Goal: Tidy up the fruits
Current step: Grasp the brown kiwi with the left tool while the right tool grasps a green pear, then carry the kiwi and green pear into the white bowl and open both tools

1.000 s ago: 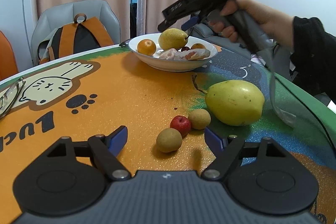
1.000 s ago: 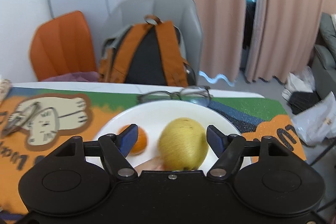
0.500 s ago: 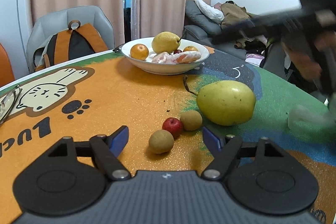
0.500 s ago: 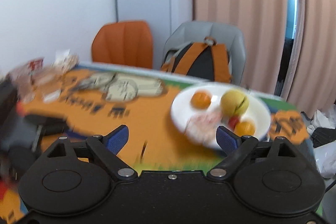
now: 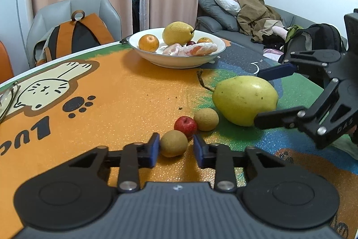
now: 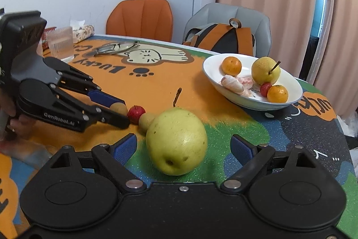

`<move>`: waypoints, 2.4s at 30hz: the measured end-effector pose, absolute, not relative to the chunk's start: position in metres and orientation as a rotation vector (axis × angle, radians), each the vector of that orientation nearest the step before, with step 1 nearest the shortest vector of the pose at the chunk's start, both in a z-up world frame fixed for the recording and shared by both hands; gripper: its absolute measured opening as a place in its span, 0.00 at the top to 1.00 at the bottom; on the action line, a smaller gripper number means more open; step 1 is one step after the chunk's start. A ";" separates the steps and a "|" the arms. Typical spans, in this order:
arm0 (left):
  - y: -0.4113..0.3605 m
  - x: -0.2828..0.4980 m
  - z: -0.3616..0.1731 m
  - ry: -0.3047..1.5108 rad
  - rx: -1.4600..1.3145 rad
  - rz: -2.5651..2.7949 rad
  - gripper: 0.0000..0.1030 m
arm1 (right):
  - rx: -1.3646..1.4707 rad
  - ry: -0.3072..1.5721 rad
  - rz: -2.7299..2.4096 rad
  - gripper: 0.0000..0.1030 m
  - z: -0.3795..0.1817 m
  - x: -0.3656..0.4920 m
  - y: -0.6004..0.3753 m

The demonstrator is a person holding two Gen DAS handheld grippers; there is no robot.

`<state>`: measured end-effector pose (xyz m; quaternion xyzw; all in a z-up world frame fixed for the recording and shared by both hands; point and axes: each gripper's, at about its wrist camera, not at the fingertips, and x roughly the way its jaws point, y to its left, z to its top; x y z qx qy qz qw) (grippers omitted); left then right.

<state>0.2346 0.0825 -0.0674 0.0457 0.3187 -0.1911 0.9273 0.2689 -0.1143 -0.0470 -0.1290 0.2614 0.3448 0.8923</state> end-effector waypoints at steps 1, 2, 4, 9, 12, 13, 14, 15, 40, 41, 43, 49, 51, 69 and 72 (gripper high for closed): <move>0.083 0.235 -0.067 0.653 0.094 -0.389 0.75 | -0.271 0.543 0.713 0.14 -0.050 0.269 -0.113; 0.083 0.234 -0.067 0.654 0.090 -0.391 0.75 | -0.271 0.547 0.712 0.14 -0.051 0.271 -0.111; 0.084 0.234 -0.067 0.652 0.084 -0.389 0.75 | -0.270 0.552 0.711 0.14 -0.053 0.273 -0.109; 0.084 0.229 -0.062 0.637 0.075 -0.390 0.75 | -0.282 0.564 0.711 0.14 -0.059 0.278 -0.100; 0.082 0.227 -0.058 0.631 0.076 -0.392 0.75 | -0.290 0.571 0.711 0.14 -0.061 0.280 -0.097; 0.082 0.226 -0.057 0.629 0.074 -0.393 0.75 | -0.290 0.574 0.711 0.14 -0.061 0.280 -0.096; 0.081 0.226 -0.055 0.626 0.071 -0.394 0.75 | -0.291 0.577 0.712 0.14 -0.062 0.280 -0.095; 0.081 0.226 -0.053 0.621 0.067 -0.395 0.75 | -0.295 0.578 0.710 0.16 -0.063 0.280 -0.094; 0.081 0.276 -0.006 0.524 0.025 -0.343 0.75 | -0.234 0.598 0.696 0.42 -0.052 0.280 -0.108; 0.080 0.280 -0.005 0.523 0.022 -0.341 0.76 | -0.232 0.596 0.691 0.42 -0.050 0.280 -0.109; 0.077 0.288 -0.004 0.522 0.021 -0.336 0.75 | -0.227 0.589 0.683 0.42 -0.047 0.281 -0.113; 0.069 0.311 -0.005 0.525 0.017 -0.336 0.76 | -0.203 0.587 0.661 0.42 -0.040 0.283 -0.124; 0.066 0.318 -0.006 0.523 0.012 -0.340 0.76 | -0.194 0.587 0.654 0.42 -0.039 0.283 -0.127; 0.053 0.384 -0.032 0.584 -0.049 -0.306 0.76 | -0.128 0.552 0.580 0.42 -0.019 0.303 -0.148; 0.050 0.390 -0.039 0.599 -0.046 -0.293 0.76 | -0.112 0.538 0.564 0.42 -0.015 0.310 -0.150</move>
